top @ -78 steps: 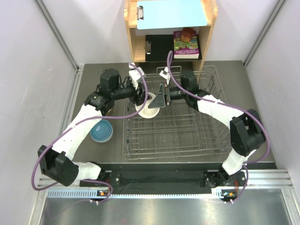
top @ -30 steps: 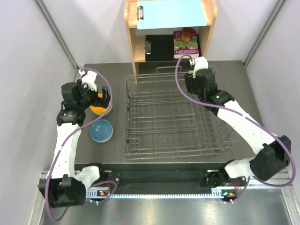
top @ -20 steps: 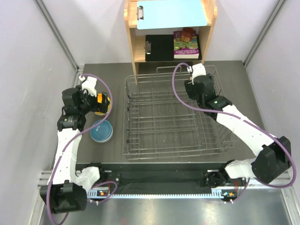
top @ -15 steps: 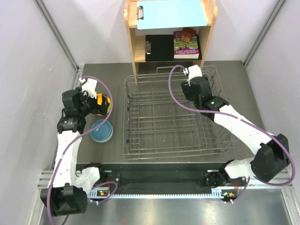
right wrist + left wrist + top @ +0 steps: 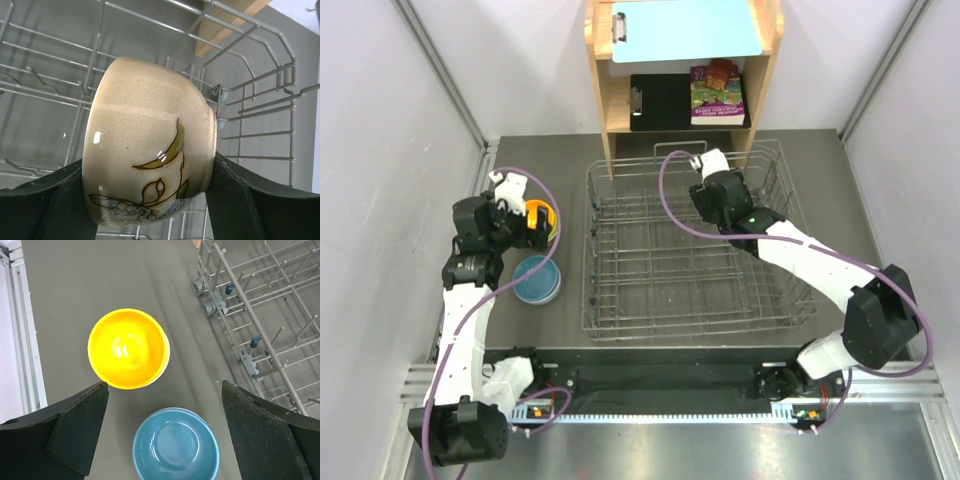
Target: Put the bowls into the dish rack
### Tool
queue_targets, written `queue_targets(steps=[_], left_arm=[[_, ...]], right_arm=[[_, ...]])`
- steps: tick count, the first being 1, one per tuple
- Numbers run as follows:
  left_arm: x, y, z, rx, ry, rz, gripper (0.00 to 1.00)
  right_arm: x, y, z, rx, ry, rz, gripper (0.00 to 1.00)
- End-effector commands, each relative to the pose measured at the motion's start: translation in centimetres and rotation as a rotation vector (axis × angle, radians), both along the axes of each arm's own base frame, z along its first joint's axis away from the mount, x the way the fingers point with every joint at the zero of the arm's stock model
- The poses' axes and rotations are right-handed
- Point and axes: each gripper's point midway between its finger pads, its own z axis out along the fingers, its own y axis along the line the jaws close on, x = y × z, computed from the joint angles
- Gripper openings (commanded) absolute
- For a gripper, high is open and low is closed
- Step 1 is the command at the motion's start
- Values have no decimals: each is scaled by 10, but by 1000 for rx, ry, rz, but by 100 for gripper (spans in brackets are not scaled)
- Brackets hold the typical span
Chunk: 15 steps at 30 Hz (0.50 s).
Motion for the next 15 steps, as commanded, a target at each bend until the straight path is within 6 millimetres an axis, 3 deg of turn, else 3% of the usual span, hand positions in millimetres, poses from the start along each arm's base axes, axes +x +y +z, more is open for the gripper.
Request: queue_targets(steps=[1,15], left_arm=[[-5,2,4,10,-22,1,99],[-7,2,1,15,-16,-4,99]], right_arm=[[11,13,24,43,-106,-10,0],[9,29,-4,4,-59,23,0]])
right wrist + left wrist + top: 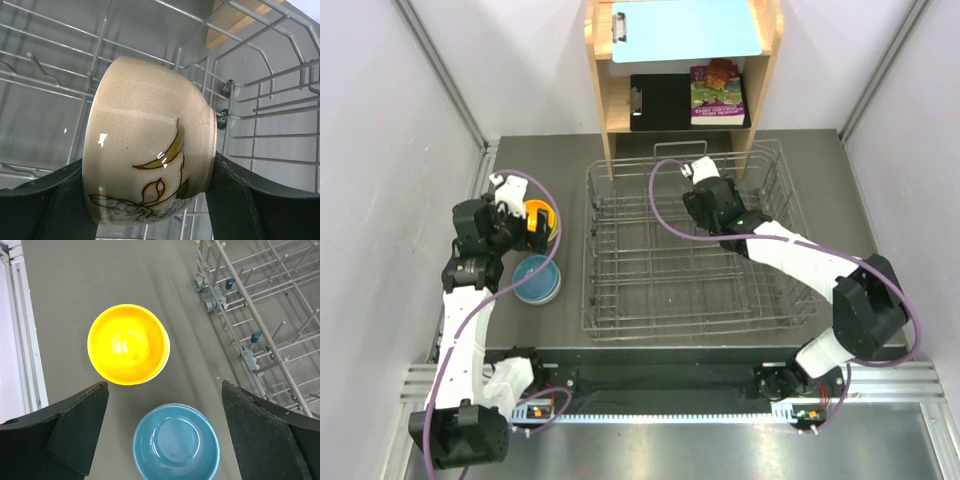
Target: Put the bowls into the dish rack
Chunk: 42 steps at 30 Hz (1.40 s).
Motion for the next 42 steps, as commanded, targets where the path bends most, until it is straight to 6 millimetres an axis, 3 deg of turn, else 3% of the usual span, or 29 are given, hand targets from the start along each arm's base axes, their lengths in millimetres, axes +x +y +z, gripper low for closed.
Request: queue_targets(steps=[1,11,16,17,20,23,25,26,29,38,42], left_arm=[[-2,2,2,8,-19,0,99],[-2,2,-3,11,-11,-6,99],[-2,1,-5,8,-7,-10,99],[-2,1,-7,9,-5,-12,99],[-3,2,-8,12,-2,-9,99],[-2,2,-9,12,-4,-7,99],[-2,3,-9,10,-2,-5,99],[-2,2,-8,10,-5,-8,99],[-2,2,-7,8,-5,-7,99],[-3,3,-10,7,5,-2,99],[-3,2,-11,-1,6,-4,99]], right_arm=[[8,18,22,43,-91,15,0],[11,26,11,24,-65,33,26],[12,30,9,21,-58,41,32],[12,30,7,19,-54,41,30],[12,29,10,21,-62,32,0],[12,29,13,25,-69,33,0],[11,30,12,23,-63,42,11],[11,31,11,24,-59,48,29],[10,34,11,29,-51,64,55],[7,44,9,30,-31,114,91],[8,46,15,30,-35,127,99]])
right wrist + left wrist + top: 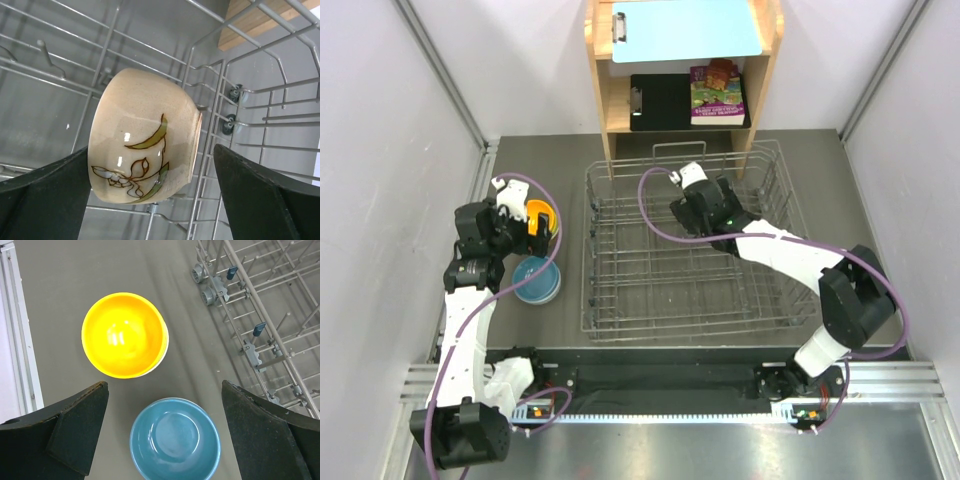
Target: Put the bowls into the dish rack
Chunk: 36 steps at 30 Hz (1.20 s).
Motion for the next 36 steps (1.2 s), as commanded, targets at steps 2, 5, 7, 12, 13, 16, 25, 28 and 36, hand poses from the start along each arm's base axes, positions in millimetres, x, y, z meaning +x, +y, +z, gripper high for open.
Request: queue_targets(steps=[2,5,7,12,13,16,25,28,36], left_arm=[[1,0,4,-2,-26,-8,99],[1,0,4,-1,-26,-7,99],[1,0,4,-1,-24,-6,99],[2,7,0,21,-11,25,99],[3,10,-3,26,-2,38,99],[5,19,-12,46,21,88,99],[-11,53,-59,175,178,213,99],[-26,45,-69,190,222,146,98],[-48,37,-89,261,260,4,91]], right_arm=[[6,34,41,108,-74,77,100],[7,36,49,117,-86,78,100],[8,38,59,130,-95,85,99],[7,42,83,166,-123,105,100],[6,42,86,171,-129,108,100],[4,43,96,185,-142,120,100],[0,40,118,205,-180,132,100],[-1,38,123,205,-193,133,100],[-6,36,127,217,-206,140,100]])
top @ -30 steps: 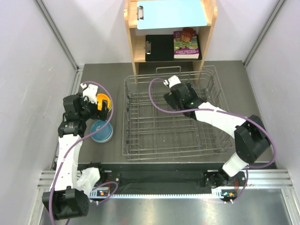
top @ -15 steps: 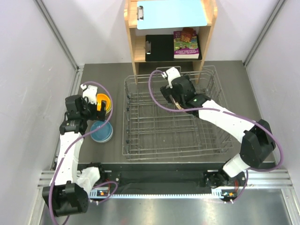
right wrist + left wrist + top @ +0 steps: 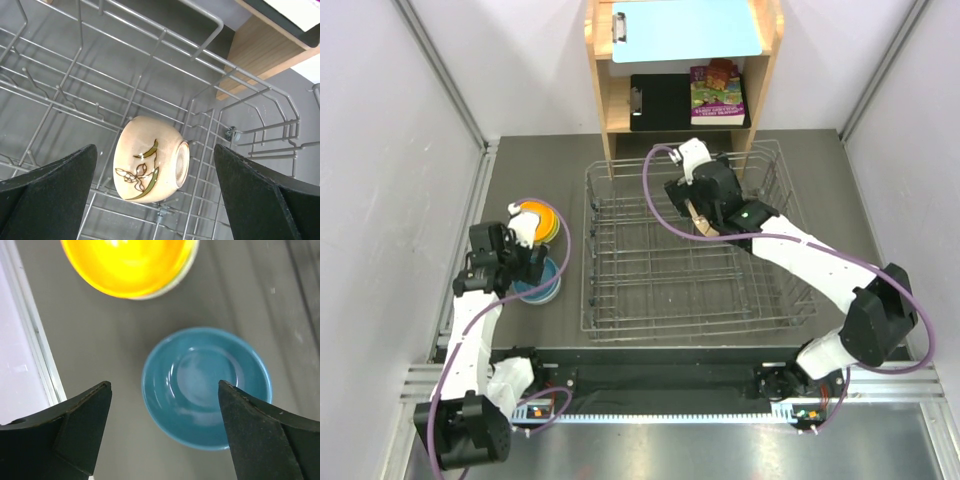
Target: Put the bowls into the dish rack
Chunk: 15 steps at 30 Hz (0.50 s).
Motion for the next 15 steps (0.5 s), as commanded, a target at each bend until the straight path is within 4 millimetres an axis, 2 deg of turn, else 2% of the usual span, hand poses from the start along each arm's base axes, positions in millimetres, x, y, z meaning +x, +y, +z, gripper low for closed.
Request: queue_targets(steps=[1,8,15], left_arm=[[-10,-2,-10,41,30,-90,89],[-3,-4,-23,47,45,-132,85],[15,-8,-23,37,43,-205,82]], right_arm=[[-4,5,40,71,-87,22,100],[-10,-1,42,71,-101,25,100],[-12,-1,42,73,-102,30,100]])
